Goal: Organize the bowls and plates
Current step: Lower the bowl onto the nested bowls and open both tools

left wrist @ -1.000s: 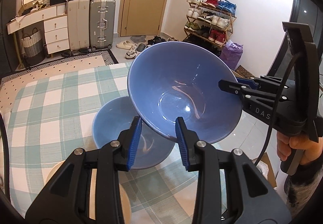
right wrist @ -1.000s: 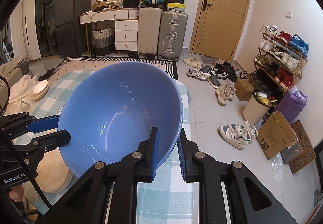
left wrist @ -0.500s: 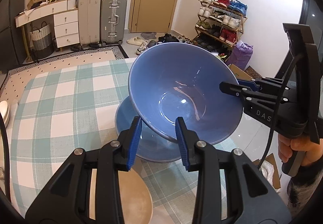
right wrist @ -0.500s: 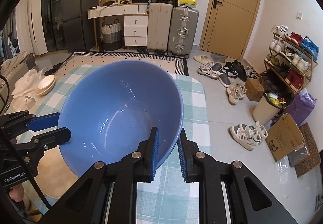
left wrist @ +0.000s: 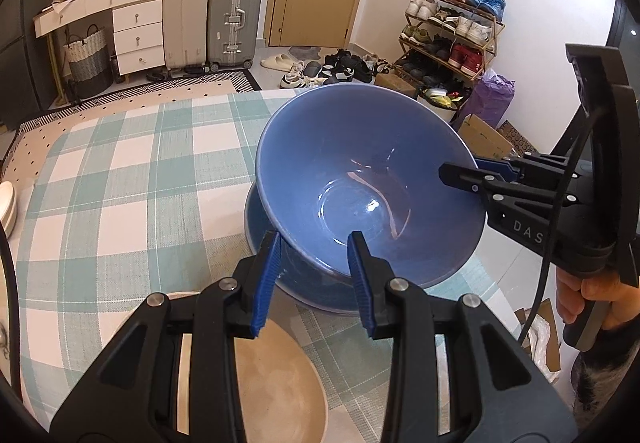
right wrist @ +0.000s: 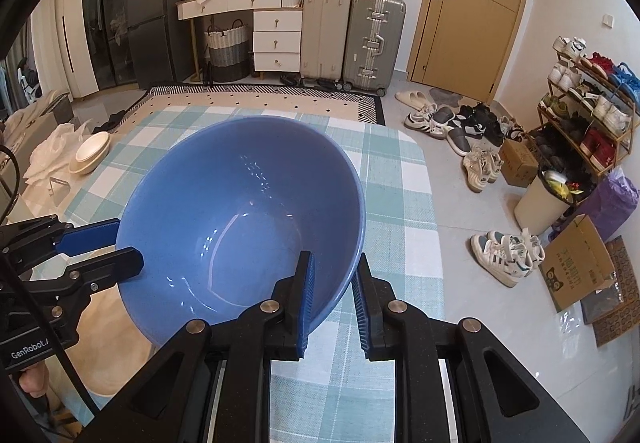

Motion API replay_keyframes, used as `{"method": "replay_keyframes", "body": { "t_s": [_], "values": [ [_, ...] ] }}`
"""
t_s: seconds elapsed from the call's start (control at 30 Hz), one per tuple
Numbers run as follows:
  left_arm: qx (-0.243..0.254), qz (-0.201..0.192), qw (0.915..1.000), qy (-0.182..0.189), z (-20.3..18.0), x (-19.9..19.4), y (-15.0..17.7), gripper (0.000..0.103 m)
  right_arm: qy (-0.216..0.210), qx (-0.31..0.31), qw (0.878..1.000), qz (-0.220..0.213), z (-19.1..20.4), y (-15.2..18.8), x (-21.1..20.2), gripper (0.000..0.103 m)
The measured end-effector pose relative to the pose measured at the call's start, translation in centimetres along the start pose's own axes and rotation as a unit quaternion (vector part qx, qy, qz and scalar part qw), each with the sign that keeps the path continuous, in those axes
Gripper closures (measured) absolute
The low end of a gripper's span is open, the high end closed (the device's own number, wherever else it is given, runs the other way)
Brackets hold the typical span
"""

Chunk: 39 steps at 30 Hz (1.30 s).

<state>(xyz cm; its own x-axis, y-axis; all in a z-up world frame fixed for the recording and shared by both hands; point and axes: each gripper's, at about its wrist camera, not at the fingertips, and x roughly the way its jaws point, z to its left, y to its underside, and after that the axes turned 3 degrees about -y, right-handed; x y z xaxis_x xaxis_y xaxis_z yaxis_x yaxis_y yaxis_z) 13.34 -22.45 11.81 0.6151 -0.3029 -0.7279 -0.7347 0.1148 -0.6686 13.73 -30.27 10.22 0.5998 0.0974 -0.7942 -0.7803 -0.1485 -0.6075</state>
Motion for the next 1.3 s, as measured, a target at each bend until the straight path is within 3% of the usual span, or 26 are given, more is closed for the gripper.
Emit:
{"method": "replay_keyframes", "body": {
  "t_s": [0.5, 1.3],
  "values": [
    [0.005, 0.022, 0.9996, -0.019, 1.6, 4.7, 0.7, 0.072, -0.006, -0.003, 1.0, 0.029, -0.3, 0.5, 3.7, 0.083],
    [0.01, 0.038, 0.9988, -0.03, 3.1, 7.8, 1.5, 0.072, 0.004, -0.026, 0.999, 0.045, 1.1, 2.0, 6.1, 0.082]
  ]
}}
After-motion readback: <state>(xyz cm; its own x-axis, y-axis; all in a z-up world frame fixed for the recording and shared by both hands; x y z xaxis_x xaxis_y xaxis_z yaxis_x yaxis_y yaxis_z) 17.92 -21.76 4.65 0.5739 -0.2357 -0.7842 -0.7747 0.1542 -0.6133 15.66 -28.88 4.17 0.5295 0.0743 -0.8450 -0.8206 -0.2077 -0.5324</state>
